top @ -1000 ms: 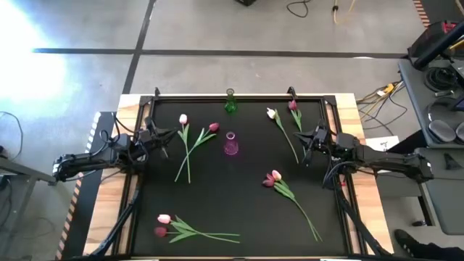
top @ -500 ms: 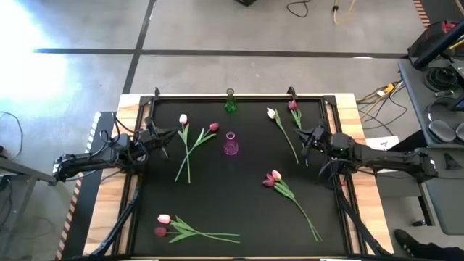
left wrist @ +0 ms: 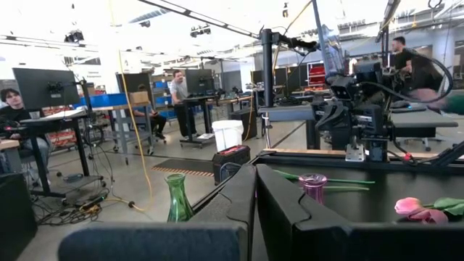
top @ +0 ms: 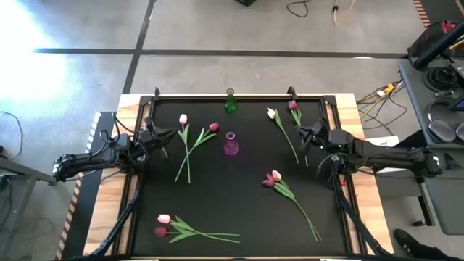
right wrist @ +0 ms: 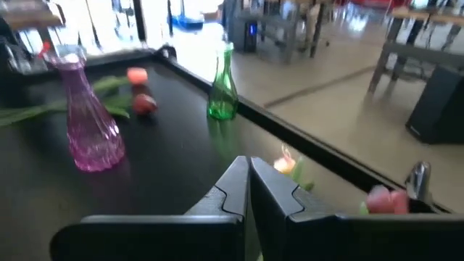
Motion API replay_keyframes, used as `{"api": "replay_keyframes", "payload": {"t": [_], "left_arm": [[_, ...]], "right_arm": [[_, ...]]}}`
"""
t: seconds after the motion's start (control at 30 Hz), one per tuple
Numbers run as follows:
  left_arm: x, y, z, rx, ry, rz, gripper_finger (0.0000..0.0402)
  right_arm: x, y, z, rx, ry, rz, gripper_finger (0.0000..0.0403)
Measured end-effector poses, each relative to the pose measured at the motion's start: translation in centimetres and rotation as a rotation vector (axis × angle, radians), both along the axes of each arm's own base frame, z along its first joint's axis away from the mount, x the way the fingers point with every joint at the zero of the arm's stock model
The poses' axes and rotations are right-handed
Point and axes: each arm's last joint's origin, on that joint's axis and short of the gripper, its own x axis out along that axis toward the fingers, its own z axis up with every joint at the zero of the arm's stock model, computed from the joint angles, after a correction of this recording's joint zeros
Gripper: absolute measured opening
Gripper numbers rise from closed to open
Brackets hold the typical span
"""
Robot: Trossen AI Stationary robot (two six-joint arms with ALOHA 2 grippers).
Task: Sort flowers into vase by color
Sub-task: Put the purple flower into the purple vase
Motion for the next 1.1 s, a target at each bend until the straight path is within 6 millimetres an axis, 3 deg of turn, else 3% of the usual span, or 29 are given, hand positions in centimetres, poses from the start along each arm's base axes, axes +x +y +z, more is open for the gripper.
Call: {"api": "replay_keyframes", "payload": {"t": [0.3, 0.57, 0.87, 1.1], "left_arm": [[0.0, 0.0, 0.0, 0.000, 0.000, 0.000, 0.0000], [0.1, 0.0, -0.1, -0.002, 0.011, 0.000, 0.0000], [0.1, 0.0, -0.1, -0.002, 0.011, 0.000, 0.0000], [0.1, 0.0, -0.1, -0.002, 0.011, -0.001, 0.0000]], "right_arm": [[2.0, -1.7, 1.5, 0.039, 0.202, -0.180, 0.0012], [5.2, -4.2, 2.0, 0.227, 0.239, -0.164, 0.0058], [9.3, -7.2, 0.9, 0.403, 0.377, -0.173, 0.0124], [11.8, -10.0, -0.3, 0.536, 0.544, -0.233, 0.0141]]}}
